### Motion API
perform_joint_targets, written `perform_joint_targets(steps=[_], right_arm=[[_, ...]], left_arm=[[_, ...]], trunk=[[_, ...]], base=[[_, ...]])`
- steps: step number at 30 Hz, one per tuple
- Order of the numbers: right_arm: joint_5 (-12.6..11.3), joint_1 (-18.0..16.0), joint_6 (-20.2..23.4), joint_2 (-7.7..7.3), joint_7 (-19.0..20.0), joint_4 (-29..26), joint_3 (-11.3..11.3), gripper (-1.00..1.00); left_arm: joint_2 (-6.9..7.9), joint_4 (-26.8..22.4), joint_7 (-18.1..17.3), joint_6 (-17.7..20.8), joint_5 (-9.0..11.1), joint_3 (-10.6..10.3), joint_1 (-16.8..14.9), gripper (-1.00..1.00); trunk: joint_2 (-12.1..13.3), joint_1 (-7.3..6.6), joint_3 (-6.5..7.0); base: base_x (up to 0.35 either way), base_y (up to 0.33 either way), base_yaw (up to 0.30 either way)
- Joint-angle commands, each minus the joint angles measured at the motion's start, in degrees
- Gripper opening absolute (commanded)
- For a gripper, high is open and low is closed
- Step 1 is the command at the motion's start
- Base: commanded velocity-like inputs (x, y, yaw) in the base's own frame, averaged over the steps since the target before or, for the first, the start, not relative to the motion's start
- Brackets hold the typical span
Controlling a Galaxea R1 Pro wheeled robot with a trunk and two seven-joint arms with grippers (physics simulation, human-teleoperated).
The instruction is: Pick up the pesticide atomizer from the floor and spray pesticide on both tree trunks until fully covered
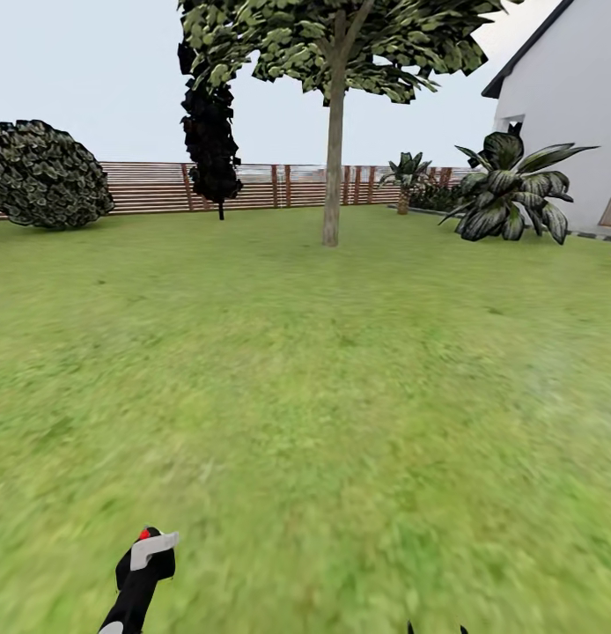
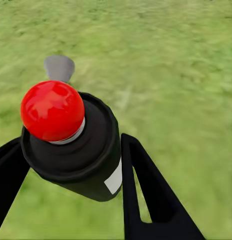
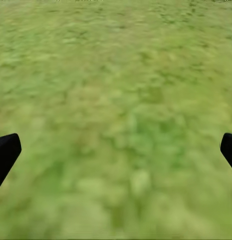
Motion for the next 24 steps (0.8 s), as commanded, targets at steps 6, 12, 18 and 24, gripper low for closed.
perform_joint_targets(steps=[6, 12, 18, 24], right_arm=[[0.29, -0.03, -0.14, 0.01, -0.01, 0.05, -0.35, 1.00], [0.29, -0.03, -0.14, 0.01, -0.01, 0.03, -0.35, 1.00], [0.29, -0.03, -0.14, 0.01, -0.01, 0.03, -0.35, 1.00], [0.29, -0.03, -0.14, 0.01, -0.01, 0.03, -0.35, 1.00]], left_arm=[[0.00, 0.01, -0.03, -0.17, 0.25, -0.01, -0.03, -1.00], [0.00, 0.01, -0.03, -0.17, 0.25, -0.04, -0.03, -1.00], [0.00, 0.01, -0.03, -0.17, 0.25, -0.01, -0.03, -1.00], [0.00, 0.01, -0.03, -0.17, 0.25, 0.00, -0.03, -1.00]], trunk=[[-0.02, 0.02, -0.05], [-0.02, 0.02, -0.05], [-0.02, 0.02, -0.05], [-0.02, 0.02, -0.05]], base=[[0.338, 0.000, 0.000], [0.338, 0.000, 0.000], [0.338, 0.000, 0.000], [0.338, 0.000, 0.000]])
